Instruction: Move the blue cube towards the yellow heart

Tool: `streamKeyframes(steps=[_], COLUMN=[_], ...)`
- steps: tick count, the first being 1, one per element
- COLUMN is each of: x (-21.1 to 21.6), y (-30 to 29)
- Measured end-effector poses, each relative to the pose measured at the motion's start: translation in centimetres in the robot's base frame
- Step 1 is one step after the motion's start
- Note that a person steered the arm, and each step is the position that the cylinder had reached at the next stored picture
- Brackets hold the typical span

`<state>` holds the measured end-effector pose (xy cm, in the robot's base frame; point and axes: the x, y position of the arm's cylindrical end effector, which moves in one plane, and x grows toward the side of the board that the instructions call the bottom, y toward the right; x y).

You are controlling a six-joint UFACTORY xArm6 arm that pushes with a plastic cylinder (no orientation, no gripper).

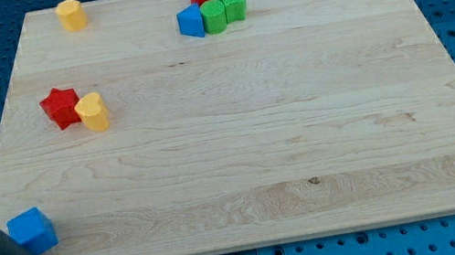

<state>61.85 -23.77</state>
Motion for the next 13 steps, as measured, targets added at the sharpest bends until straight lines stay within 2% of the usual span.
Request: streamKeyframes(steps=[2, 4, 5, 6, 9, 11, 13], x=[-0.1, -0.1, -2.7, -3.5, -1.8, -4.2, -8.1], y=[-3.5, -4.0, -3.9, -3.6, 0.8, 6.1, 8.5])
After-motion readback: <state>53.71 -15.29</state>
